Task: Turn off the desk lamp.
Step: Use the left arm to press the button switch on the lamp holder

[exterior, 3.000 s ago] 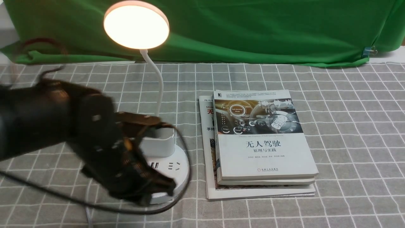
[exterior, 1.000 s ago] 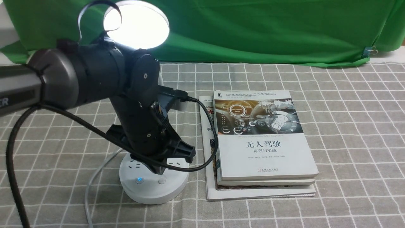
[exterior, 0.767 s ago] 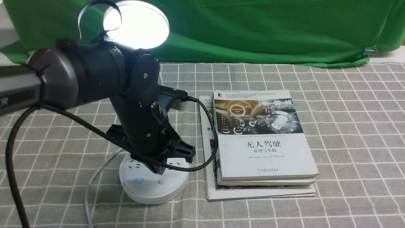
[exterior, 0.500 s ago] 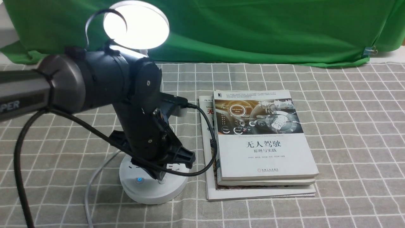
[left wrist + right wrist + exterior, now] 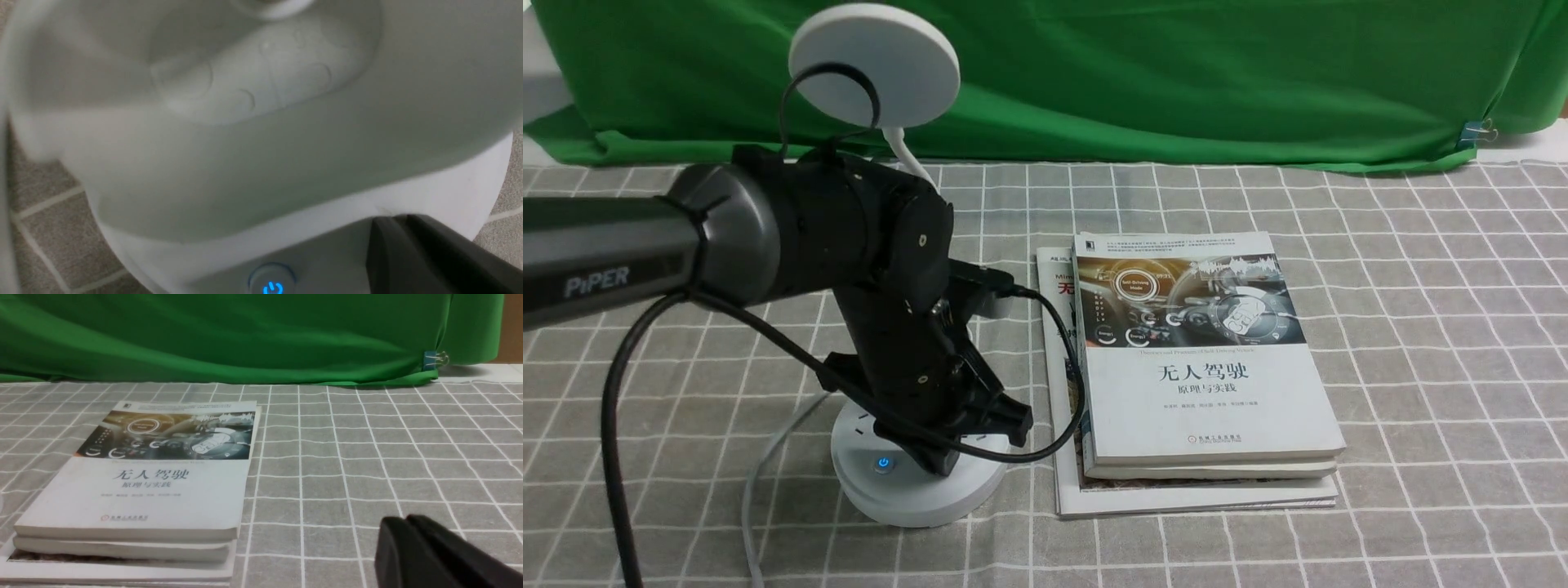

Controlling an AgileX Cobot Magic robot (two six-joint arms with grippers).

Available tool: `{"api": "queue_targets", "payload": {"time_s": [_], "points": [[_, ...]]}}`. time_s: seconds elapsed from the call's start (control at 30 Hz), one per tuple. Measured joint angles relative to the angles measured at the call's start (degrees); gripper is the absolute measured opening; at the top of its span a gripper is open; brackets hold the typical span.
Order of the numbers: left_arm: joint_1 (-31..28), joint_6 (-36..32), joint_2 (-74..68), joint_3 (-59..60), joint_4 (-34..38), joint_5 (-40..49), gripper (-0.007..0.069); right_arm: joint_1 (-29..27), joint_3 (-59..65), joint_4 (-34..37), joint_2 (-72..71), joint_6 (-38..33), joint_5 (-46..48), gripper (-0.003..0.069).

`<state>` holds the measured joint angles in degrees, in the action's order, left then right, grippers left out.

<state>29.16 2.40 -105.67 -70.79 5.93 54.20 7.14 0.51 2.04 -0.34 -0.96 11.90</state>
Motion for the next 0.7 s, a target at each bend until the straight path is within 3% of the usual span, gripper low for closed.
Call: {"api": "queue_targets", "payload": {"time_s": [0.7], "points": [[1.4, 0.4, 5.4, 0.4, -0.7, 0.3, 0.0019, 0.0, 0.0, 0.0, 0.0, 0.0, 0.0, 0.0036]]}}
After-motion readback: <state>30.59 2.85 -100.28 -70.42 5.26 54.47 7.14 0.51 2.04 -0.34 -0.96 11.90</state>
